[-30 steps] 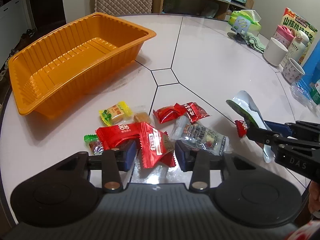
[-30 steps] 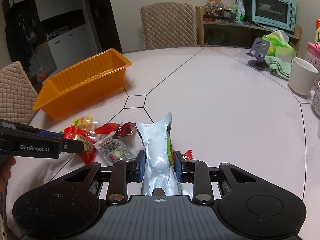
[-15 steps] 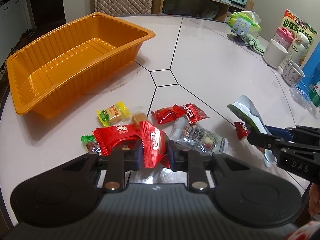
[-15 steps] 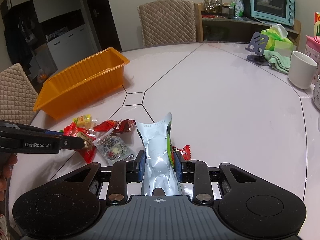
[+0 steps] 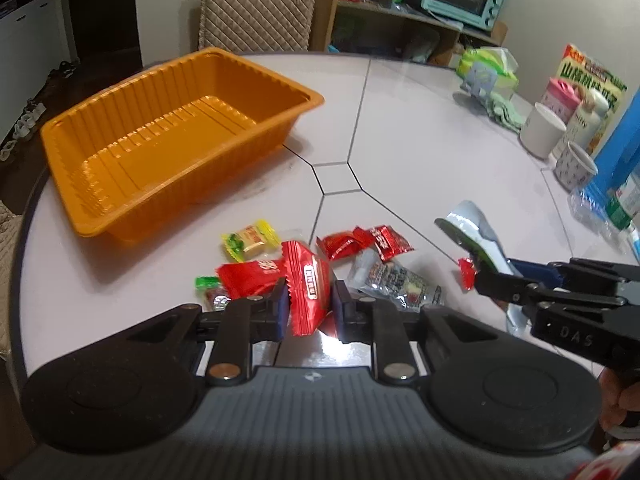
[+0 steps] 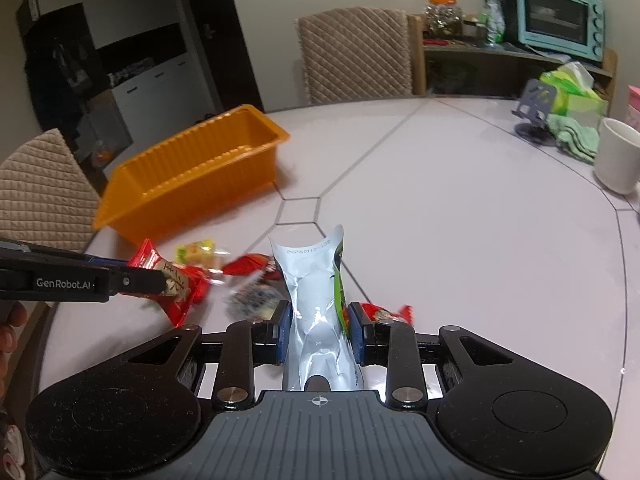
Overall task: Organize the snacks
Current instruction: 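Carry the foil pouch and red wrapper together over the orange tray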
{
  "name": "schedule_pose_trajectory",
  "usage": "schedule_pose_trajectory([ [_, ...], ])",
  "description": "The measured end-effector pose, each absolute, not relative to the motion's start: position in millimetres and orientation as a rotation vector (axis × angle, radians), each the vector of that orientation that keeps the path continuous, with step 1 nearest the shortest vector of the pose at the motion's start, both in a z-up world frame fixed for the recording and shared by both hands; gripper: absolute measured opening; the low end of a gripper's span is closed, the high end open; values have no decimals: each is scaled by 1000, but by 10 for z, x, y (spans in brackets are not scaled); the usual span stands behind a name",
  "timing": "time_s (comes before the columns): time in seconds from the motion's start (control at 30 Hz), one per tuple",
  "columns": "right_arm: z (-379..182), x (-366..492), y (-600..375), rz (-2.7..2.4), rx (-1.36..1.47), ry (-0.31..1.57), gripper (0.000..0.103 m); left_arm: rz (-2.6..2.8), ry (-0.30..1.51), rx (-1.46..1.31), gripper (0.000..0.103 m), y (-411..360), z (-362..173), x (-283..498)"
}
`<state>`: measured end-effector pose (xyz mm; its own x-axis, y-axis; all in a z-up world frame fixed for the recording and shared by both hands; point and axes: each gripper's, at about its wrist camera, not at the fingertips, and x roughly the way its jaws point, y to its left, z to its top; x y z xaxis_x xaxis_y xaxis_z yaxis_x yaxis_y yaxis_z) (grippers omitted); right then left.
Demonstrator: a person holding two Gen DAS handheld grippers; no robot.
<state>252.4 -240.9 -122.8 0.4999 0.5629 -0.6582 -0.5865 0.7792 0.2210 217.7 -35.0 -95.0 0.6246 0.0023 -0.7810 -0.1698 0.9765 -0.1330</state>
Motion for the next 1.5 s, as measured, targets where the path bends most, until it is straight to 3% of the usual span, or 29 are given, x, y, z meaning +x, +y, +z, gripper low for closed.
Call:
schedule_pose_trajectory([
  [0.73,-697,2679,-1035,839,-43,731,30,163,786,-244,20,624,-283,2185],
  [1.5,-934,3638,369,931,-95,738,30,312,852,-283,20,1496,-601,2961],
])
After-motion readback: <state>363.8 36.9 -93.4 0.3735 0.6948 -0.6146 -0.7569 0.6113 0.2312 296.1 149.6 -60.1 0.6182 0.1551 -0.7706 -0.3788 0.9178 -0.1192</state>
